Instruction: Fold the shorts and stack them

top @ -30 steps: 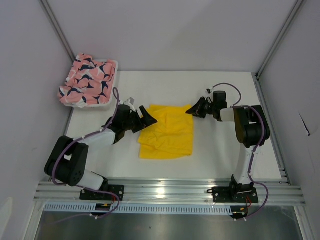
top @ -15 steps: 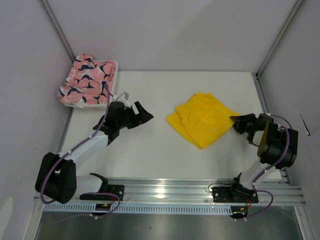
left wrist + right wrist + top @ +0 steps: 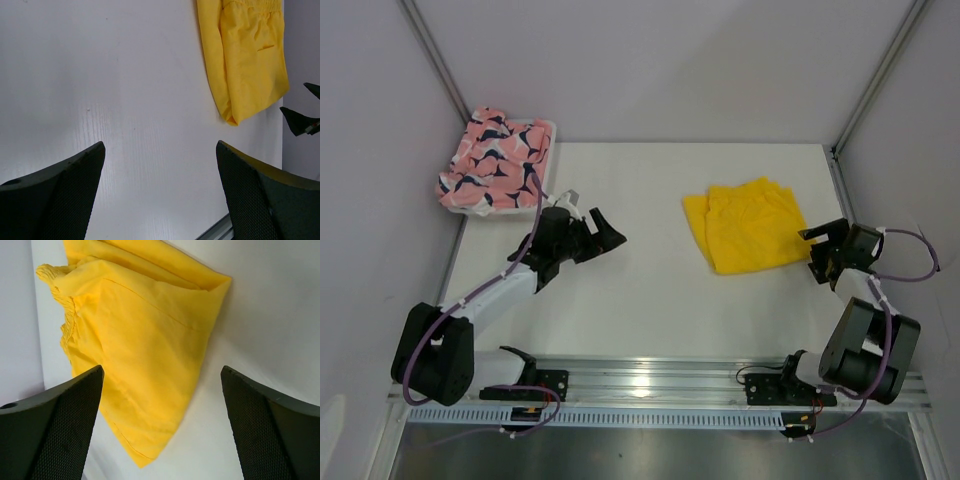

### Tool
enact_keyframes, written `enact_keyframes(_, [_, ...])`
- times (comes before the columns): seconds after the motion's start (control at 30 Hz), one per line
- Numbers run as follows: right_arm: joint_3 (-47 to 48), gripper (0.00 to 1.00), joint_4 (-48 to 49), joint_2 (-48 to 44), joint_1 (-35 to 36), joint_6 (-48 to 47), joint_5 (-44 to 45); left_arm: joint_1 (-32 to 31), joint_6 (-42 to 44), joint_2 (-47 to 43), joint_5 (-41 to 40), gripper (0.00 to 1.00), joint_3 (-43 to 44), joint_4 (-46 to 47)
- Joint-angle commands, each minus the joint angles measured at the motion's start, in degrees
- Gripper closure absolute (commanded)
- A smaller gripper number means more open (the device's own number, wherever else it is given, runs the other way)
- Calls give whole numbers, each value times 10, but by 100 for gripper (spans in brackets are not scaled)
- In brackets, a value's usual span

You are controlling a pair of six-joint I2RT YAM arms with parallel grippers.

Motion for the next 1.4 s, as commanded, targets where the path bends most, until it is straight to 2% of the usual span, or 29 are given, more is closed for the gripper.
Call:
enact_keyframes(0.0, [20, 0, -128, -53, 3, -34, 50, 2, 4, -22, 12, 7, -9, 4])
enact_keyframes(0.13, [-2, 1, -153, -83, 9, -27, 7, -1, 3, -31, 15, 6, -14, 3])
enact_keyframes(0.2, [-20, 1, -130, -100, 26, -19, -29, -3, 3, -34, 16, 6, -16, 3])
enact_keyframes(0.4, [-87, 1, -24, -109, 101, 49, -65, -6, 5, -42, 16, 7, -29, 3])
enact_keyframes(0.7, [-104, 1, 114, -23, 172, 128, -16, -5, 14, -60, 5, 7, -30, -7])
enact_keyframes(0.97, [-139, 10, 225, 39, 206, 200, 33, -6, 17, -58, 3, 6, -26, -9])
enact_keyframes(1.13, [-150, 33, 266, 42, 208, 225, 73, -6, 18, -52, 2, 6, -24, -10])
enact_keyframes(1.17, [-150, 44, 270, 40, 208, 227, 85, -6, 19, -52, 1, 6, -24, -9])
enact_keyframes(1.27, [-140, 61, 283, 43, 209, 229, 98, -6, 20, -49, -2, 6, -24, -6])
enact_keyframes(1.37, [-126, 83, 292, 68, 206, 230, 96, -6, 19, -41, -2, 6, -23, -3])
